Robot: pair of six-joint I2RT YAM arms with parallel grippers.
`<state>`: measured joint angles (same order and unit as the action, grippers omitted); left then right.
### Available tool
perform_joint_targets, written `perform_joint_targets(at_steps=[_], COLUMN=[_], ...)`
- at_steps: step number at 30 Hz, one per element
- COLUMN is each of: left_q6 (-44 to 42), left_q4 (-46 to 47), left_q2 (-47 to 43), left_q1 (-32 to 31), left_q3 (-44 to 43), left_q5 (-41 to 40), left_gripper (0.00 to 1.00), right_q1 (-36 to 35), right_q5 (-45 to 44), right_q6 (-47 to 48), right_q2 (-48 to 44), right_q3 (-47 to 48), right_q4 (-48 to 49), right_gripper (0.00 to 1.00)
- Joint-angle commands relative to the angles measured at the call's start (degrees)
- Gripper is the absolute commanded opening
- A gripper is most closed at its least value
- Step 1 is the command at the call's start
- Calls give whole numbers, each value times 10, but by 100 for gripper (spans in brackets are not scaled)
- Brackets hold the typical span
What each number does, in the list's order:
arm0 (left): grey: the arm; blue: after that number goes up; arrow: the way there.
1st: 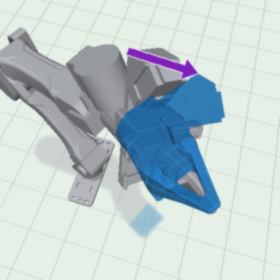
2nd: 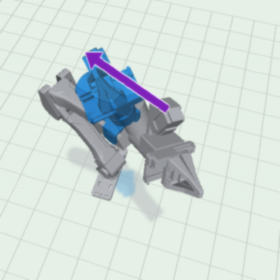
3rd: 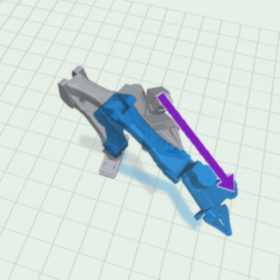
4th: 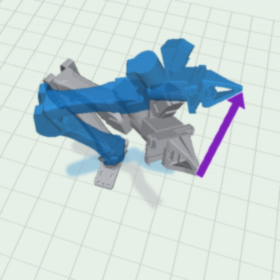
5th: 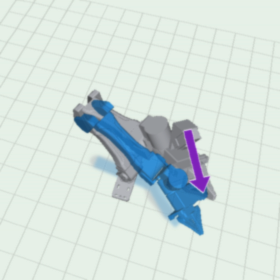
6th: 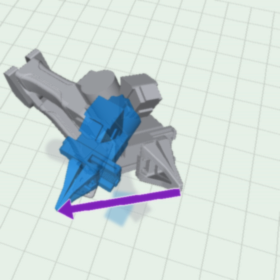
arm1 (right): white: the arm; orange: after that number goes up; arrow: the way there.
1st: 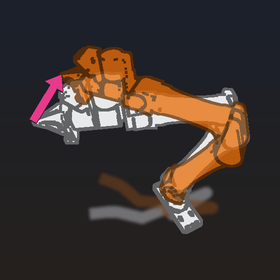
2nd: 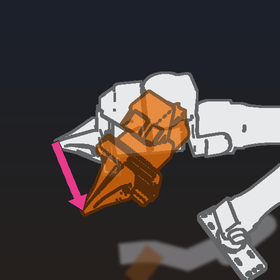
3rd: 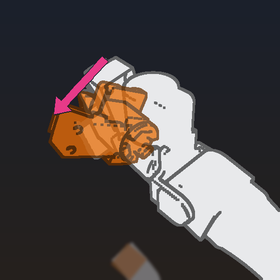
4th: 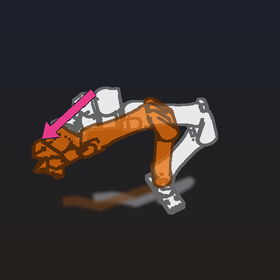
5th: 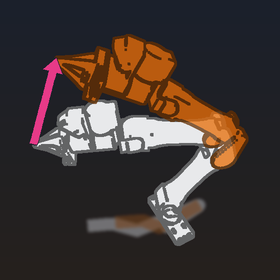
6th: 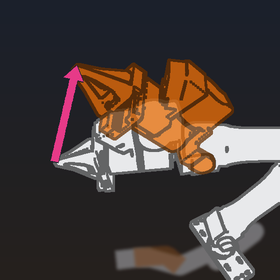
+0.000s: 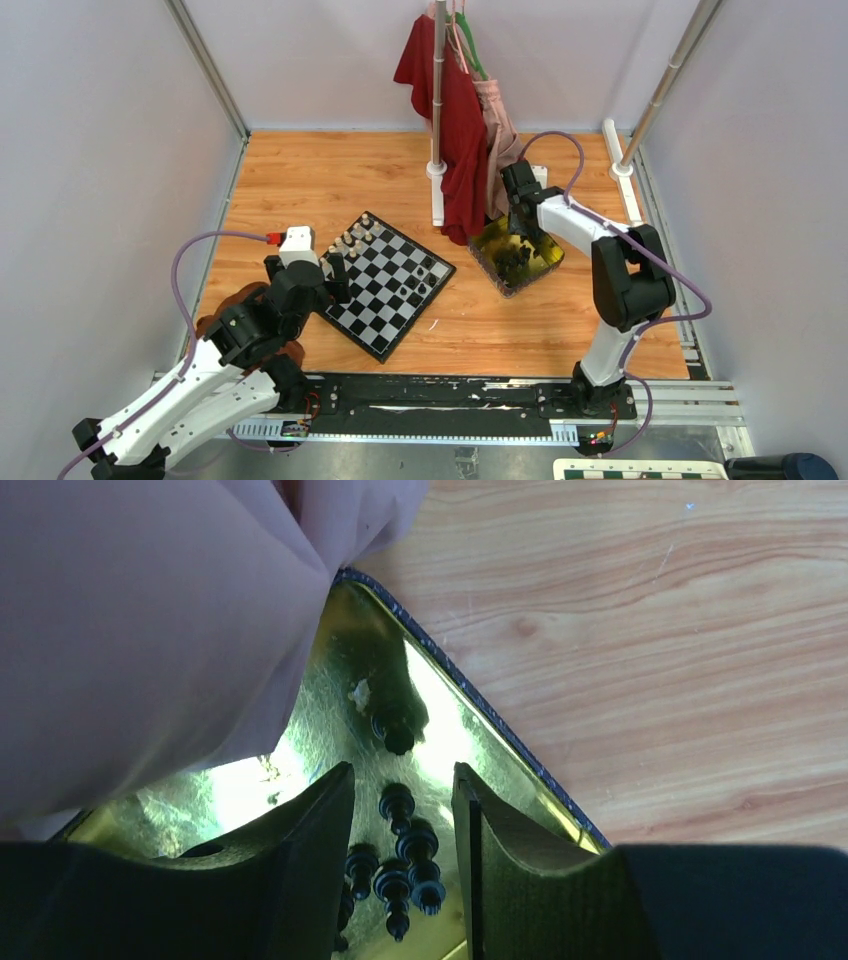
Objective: Set up the chess pieces on the board
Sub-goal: Pick up the chess piece from the storage box.
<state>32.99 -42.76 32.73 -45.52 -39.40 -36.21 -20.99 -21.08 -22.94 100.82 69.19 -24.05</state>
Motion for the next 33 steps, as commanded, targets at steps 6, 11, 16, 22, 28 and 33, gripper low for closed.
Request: perform_joint_targets(at_steps=[6,11,16,22,28,33], left_q6=[-2,-1,0,0,0,-1], left_q4=[1,0,0,0,1,2], left_q2=[11,11,11,10,8,1], left_q1=[-5,-5,-5,-6,-6,-7], left_q3=[4,4,5,5,5,4], left_q5=[-7,-8,-10,-9,-8,-8], left_gripper=[100,100,100,100,100,100], right_q1=[23,29,31,31,31,29], right_q5=[22,27,32,27,27,35], right_q6=[1,0,-1,1,6,6], right_q2=[42,56,61,58,40,12], right_q3=[25,26,26,19,13,3], right_q4=[26,35,37,38,36,35], right_gripper=[43,40,34,13,0,0])
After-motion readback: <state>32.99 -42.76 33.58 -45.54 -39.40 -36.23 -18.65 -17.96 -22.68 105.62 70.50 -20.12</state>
